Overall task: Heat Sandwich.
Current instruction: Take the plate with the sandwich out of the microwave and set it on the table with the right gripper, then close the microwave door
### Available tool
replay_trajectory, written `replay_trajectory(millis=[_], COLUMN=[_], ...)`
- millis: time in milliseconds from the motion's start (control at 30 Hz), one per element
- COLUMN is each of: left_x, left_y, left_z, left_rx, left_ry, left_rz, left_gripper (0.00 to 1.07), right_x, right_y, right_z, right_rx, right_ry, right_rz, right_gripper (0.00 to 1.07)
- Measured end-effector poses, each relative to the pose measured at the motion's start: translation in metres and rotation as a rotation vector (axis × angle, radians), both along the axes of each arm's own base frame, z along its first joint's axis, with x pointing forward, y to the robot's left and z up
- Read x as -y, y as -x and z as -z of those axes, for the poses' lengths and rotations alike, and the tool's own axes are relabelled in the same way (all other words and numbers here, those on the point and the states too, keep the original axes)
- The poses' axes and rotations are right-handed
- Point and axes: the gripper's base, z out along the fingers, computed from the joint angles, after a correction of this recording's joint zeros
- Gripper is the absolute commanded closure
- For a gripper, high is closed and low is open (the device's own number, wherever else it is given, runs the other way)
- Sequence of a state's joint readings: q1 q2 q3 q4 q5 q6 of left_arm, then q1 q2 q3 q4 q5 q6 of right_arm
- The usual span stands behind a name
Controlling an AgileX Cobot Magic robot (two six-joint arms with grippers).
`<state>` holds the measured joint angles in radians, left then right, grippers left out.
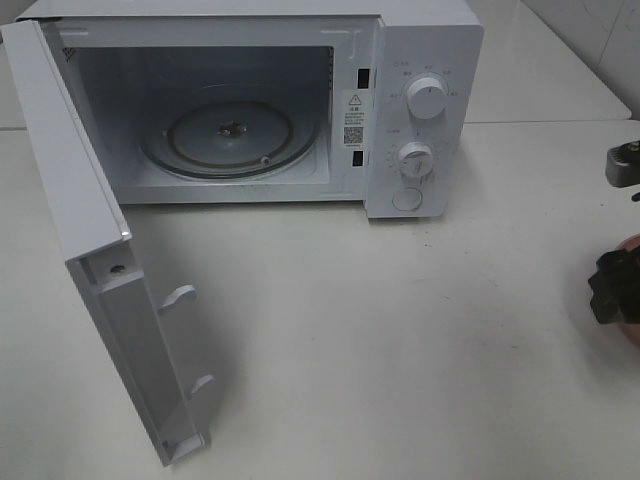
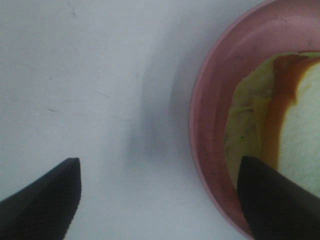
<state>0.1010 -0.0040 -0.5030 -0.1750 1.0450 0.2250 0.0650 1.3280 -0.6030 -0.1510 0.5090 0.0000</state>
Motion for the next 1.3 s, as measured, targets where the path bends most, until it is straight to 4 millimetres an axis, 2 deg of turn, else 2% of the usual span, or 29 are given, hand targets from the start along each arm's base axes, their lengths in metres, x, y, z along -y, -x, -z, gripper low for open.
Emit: replay_trajectory(millis=[100, 233, 300, 367, 467, 533, 833, 900, 967, 1033, 1067, 1200, 1300], left_x=[0.000, 0.000, 0.000, 0.000, 0.000, 0.000, 0.000, 0.000, 0.000, 0.000, 0.000, 0.000, 0.000], left_y=[0.000, 0.000, 0.000, 0.000, 0.000, 0.000, 0.000, 0.000, 0.000, 0.000, 0.000, 0.000, 0.000], left_z=[0.000, 0.000, 0.000, 0.000, 0.000, 0.000, 0.000, 0.000, 0.000, 0.000, 0.000, 0.000, 0.000], left_rx=[0.000, 0.000, 0.000, 0.000, 0.000, 0.000, 0.000, 0.000, 0.000, 0.000, 0.000, 0.000, 0.000], left_ry=[0.000, 0.000, 0.000, 0.000, 0.000, 0.000, 0.000, 0.000, 0.000, 0.000, 0.000, 0.000, 0.000], left_rz=[0.000, 0.000, 0.000, 0.000, 0.000, 0.000, 0.000, 0.000, 0.000, 0.000, 0.000, 0.000, 0.000], left_gripper=[0.05, 0.05, 0.05, 0.05, 0.05, 0.05, 0.05, 0.05, 0.05, 0.05, 0.05, 0.05, 0.05], right_x=[-0.002, -0.008, -0.008, -0.010, -0.012, -0.014, -0.016, -0.016, -0.015, -0.015, -0.015, -0.015, -0.012], right_y=[0.005, 0.024, 0.027, 0.040, 0.047, 0.059, 0.095, 0.110, 0.115, 0.130, 0.130, 0.155, 0.165], right_z=[-0.008, -0.037, -0.040, -0.053, -0.059, -0.067, -0.084, -0.090, -0.092, -0.097, -0.097, -0.105, -0.106], right_rx=[0.017, 0.057, 0.060, 0.082, 0.093, 0.103, 0.101, 0.127, 0.137, 0.175, 0.175, 0.261, 0.292], right_ry=[-0.030, -0.120, -0.129, -0.163, -0.190, -0.224, -0.276, -0.281, -0.282, -0.292, -0.292, -0.300, -0.284], right_rz=[0.007, 0.019, 0.018, 0.018, 0.022, 0.025, 0.011, -0.001, -0.003, -0.010, -0.010, -0.045, -0.038], right_gripper=[0.24, 0.25, 0.26, 0.26, 0.26, 0.27, 0.30, 0.30, 0.30, 0.30, 0.30, 0.30, 0.31])
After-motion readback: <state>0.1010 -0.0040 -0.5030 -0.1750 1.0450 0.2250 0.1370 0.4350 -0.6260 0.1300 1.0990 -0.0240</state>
